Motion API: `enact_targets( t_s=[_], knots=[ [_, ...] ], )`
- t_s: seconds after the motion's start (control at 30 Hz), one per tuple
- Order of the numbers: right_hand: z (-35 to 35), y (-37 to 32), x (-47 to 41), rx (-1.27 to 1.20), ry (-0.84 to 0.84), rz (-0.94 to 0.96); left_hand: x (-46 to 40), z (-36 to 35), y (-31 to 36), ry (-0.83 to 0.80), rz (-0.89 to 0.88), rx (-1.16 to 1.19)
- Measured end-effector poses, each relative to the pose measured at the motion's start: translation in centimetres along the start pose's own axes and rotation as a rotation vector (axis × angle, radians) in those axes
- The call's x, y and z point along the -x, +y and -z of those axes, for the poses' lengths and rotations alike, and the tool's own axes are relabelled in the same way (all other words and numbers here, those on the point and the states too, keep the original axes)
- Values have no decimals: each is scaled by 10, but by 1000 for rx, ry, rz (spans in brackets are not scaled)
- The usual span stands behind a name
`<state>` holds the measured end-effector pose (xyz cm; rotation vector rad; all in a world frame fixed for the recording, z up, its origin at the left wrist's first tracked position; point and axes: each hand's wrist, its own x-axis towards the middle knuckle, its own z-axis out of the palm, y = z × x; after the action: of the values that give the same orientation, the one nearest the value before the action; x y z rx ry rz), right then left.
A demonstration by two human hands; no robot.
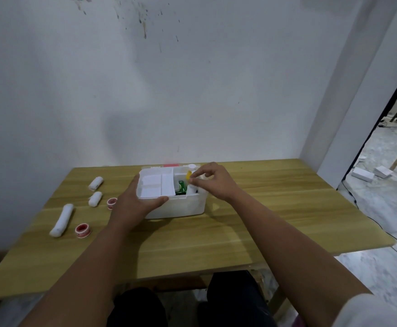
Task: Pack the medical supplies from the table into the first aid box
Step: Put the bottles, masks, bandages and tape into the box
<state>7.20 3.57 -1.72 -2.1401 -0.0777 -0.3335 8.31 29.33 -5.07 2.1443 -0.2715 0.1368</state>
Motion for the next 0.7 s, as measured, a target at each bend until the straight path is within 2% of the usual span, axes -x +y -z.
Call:
enact_targets(
  t_s=[0.07, 0.13, 0.27, 0.37, 0.57, 0.7],
  knots=[
    [1, 5, 0, -101, 112, -35, -1, 1, -1, -5, -4, 13],
    [3, 11, 0, -142, 139, -67, -3, 1, -3, -19, -4, 35],
    [4, 18, 2, -77, -56, -178, -9, 3, -4, -66, 1, 71],
    [-3, 26, 1, -50, -153, -186, -13, 2, -3, -88, 8, 57],
    [6, 29, 1, -55, -177, -135, -17, -5, -1, -101, 0, 72],
    [16, 34, 3, -66, -189, -191, -16, -9, 2, -157, -22, 163]
  ],
)
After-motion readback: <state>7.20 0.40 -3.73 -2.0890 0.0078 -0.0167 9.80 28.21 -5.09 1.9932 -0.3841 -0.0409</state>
